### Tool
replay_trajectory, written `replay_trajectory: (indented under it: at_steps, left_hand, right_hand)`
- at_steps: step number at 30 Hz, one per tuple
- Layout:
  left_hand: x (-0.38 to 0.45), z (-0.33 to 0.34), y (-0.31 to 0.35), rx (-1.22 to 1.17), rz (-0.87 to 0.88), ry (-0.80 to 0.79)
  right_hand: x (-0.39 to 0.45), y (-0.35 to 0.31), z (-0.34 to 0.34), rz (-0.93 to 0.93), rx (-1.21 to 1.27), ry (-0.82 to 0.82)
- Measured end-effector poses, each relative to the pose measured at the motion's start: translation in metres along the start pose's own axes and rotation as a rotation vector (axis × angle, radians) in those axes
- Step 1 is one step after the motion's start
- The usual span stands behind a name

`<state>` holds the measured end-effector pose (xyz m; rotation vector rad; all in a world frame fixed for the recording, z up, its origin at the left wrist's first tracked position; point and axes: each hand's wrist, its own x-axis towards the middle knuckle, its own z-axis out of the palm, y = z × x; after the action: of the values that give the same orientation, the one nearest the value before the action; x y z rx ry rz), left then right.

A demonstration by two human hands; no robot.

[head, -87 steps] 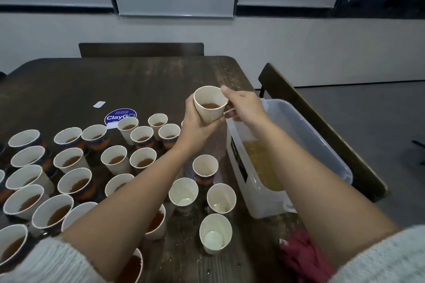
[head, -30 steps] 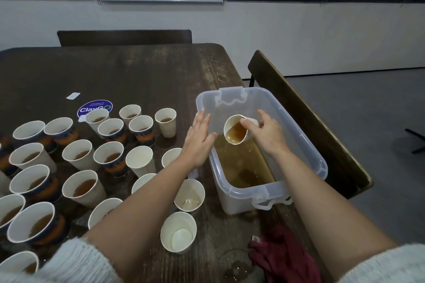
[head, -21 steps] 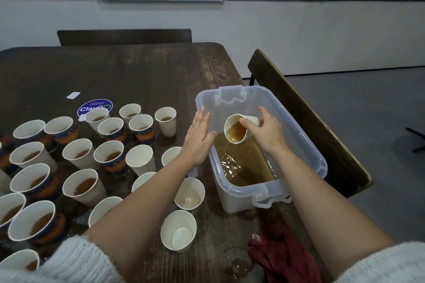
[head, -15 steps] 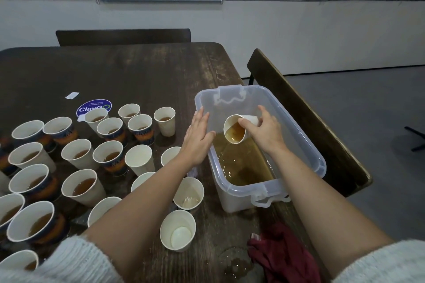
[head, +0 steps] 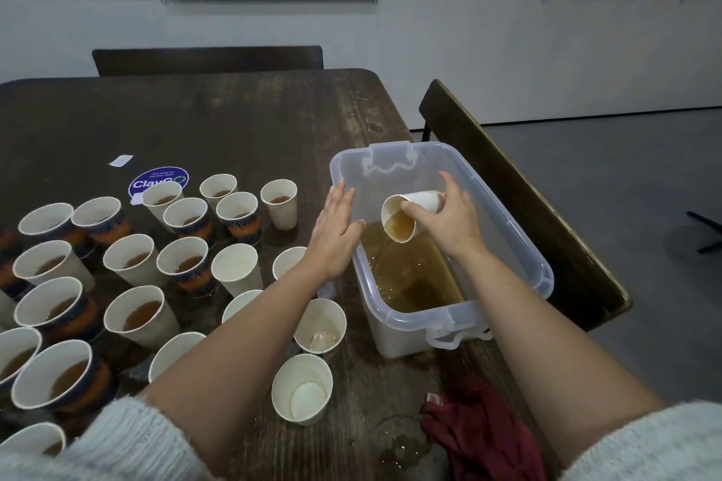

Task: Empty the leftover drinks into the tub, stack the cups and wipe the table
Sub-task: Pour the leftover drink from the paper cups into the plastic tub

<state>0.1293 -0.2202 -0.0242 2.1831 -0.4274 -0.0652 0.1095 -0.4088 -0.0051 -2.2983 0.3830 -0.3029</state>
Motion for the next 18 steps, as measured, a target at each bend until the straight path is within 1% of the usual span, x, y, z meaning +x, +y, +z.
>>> replay_trajectory:
  at_steps: [18]
  left_hand:
    - [0.0007,0.0006,-0.0024,-0.004,0.013,0.006]
  right_hand:
    - [-0.0011,-0.0015,-0.0011,-0.048,-0.036,0.019]
